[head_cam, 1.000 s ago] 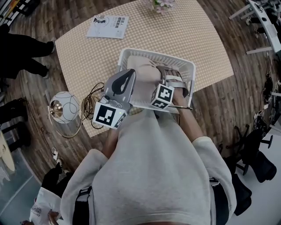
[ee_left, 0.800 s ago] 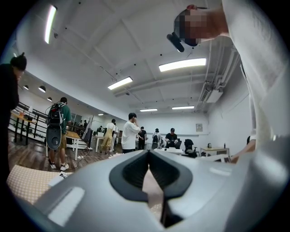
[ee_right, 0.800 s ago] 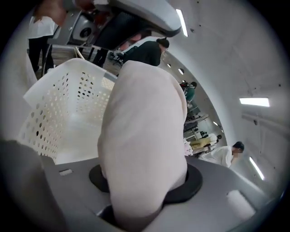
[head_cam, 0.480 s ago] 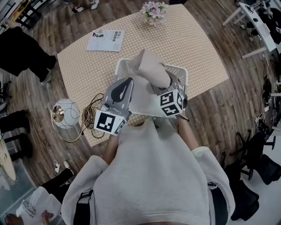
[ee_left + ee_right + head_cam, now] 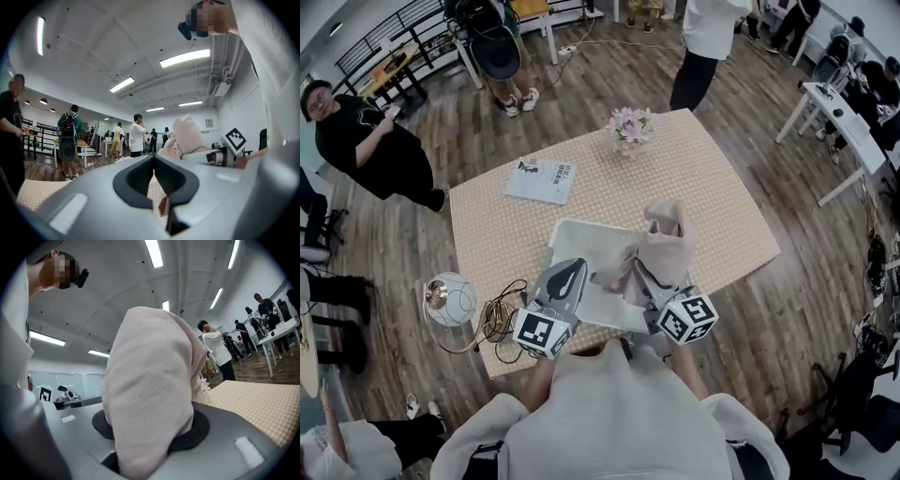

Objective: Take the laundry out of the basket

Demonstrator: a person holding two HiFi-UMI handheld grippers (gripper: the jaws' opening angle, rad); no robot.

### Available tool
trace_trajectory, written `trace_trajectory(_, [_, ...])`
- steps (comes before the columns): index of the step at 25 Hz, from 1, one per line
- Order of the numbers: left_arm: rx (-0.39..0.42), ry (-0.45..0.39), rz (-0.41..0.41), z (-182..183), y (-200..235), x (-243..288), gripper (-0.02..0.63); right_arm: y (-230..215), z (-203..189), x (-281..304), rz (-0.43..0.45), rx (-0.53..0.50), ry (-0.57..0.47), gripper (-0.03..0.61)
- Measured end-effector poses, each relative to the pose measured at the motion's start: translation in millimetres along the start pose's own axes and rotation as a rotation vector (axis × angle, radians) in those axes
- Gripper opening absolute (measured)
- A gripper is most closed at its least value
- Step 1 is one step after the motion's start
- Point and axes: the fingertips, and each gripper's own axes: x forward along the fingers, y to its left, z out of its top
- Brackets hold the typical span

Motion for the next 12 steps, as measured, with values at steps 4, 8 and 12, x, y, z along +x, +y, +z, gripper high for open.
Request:
trace_trajectory(4, [0.016,-0.003,-0.016,5,-12,2,0.008,6,10,-10,0.014,-0.037,-0.013,0.230])
trace_trajectory(8, [0.026,-0.017,-0.034,11,-17,-2,0.008,20,15,-23,0.025,-0.027,-0.035,0.230])
trace_trajectory(12, [0.022,-0.041,-0.036,14,-18,-32,0.009,46,20,-36,0.022,-0.054,-0.061,0.231])
